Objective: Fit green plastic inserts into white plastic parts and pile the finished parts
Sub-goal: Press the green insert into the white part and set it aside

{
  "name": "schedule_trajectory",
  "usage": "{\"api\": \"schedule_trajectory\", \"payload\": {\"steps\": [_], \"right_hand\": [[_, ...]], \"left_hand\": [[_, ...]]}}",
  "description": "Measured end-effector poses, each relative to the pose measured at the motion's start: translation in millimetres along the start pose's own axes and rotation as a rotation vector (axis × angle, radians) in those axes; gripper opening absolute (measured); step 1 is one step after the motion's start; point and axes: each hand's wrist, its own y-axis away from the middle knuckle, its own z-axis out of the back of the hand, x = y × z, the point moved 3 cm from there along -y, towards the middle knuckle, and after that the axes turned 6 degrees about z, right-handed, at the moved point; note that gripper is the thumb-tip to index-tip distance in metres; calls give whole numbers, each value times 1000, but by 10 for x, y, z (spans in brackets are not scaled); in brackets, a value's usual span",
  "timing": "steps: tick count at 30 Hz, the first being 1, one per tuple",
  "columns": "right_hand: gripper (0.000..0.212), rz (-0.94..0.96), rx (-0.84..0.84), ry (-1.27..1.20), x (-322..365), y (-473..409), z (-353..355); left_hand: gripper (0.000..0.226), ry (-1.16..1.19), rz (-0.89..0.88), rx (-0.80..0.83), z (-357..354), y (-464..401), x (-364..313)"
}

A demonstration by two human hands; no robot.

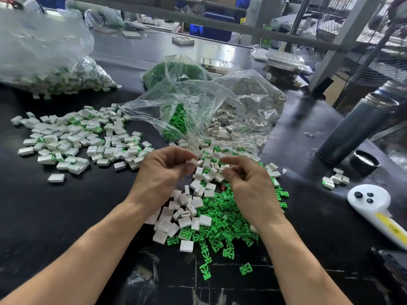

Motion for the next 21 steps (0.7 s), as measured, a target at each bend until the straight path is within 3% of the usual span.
{"api": "schedule_trajectory", "payload": {"steps": [13, 21], "right_hand": [[8, -59, -4, -206, 18, 2, -97], [15, -69, 13, -245, -10, 15, -125]], "left_hand": [[15, 57, 1, 87, -51, 61, -38], [11, -21, 2, 42, -59, 61, -18]]}}
